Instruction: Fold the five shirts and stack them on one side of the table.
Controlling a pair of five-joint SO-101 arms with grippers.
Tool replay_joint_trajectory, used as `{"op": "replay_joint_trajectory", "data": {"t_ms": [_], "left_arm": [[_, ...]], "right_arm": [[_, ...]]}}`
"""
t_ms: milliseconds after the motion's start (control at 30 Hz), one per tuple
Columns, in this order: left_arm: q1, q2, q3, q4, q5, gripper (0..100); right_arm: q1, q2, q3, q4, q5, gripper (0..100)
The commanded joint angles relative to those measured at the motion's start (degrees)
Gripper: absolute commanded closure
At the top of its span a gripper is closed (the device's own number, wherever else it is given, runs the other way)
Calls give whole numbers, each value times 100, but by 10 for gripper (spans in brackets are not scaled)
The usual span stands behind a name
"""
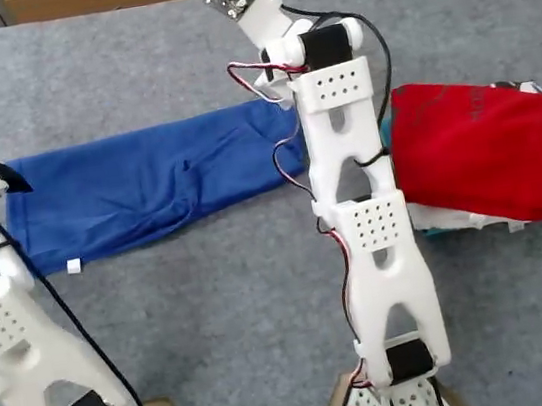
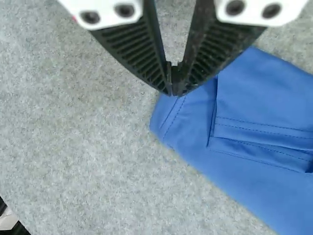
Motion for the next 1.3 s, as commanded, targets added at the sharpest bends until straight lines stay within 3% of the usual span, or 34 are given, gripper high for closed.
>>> {"op": "replay_joint_trajectory", "data": {"t_ms": [0, 100, 267, 533, 667, 967, 1133, 1267], "left_arm": [[-75, 712, -1253, 448, -308, 679], [-92, 1398, -1710, 492, -545, 684], [-48, 2119, -2105, 598, -440, 832], [-4, 2338, -2088, 615, -88, 862], [84, 2242, -2149, 624, 105, 980], [-593, 835, -1499, 607, 185, 971], [-980, 580, -1437, 615, -369, 971], [-866, 571, -1437, 624, -273, 971]], "right_arm": [[-79, -365, -40, 62, -53, 985], [-88, -365, -40, 62, -53, 985], [-70, -365, -40, 62, -53, 985], [-62, -365, -75, 62, -53, 985], [-62, -400, -101, 62, -53, 985], [149, -462, -418, 44, -53, 985], [167, -567, -409, 26, -53, 985], [114, -558, -409, 18, -53, 985]]}}
